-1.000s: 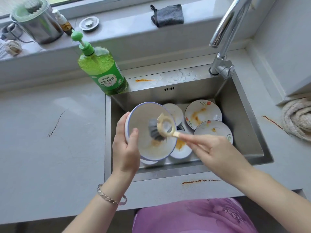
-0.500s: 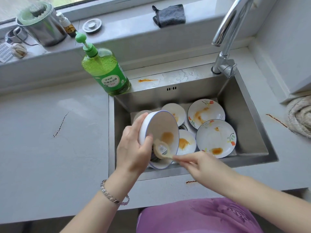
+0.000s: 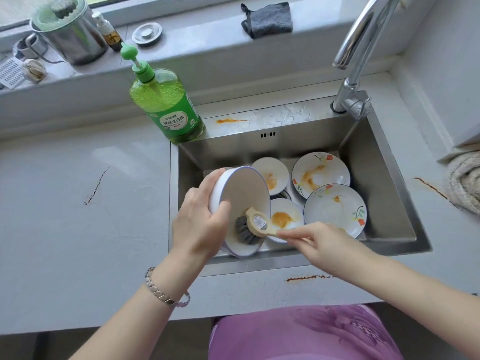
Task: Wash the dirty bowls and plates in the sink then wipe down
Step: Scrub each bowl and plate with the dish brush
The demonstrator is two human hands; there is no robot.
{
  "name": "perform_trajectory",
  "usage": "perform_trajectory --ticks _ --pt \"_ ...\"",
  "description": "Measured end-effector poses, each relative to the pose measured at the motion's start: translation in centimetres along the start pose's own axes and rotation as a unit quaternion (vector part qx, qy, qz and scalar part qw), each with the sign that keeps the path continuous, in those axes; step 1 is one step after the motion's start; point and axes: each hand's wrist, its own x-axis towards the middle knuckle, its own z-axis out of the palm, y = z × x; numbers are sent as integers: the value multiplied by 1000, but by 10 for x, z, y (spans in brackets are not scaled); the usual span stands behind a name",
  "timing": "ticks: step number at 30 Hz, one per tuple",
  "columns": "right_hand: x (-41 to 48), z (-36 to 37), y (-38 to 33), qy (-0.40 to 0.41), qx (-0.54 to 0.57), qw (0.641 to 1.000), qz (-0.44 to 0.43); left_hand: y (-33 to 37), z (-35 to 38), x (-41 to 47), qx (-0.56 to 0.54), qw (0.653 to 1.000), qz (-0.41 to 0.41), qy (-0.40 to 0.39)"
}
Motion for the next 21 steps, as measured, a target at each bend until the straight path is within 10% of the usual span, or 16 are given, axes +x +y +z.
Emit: perform_trajectory --ticks 5,21 --pt "10 -19 5 196 -357 903 -135 0 5 -1 -75 993 -38 -80" --pt "19 -14 11 289 -315 884 -188 22 -4 6 -217 959 -128 -125"
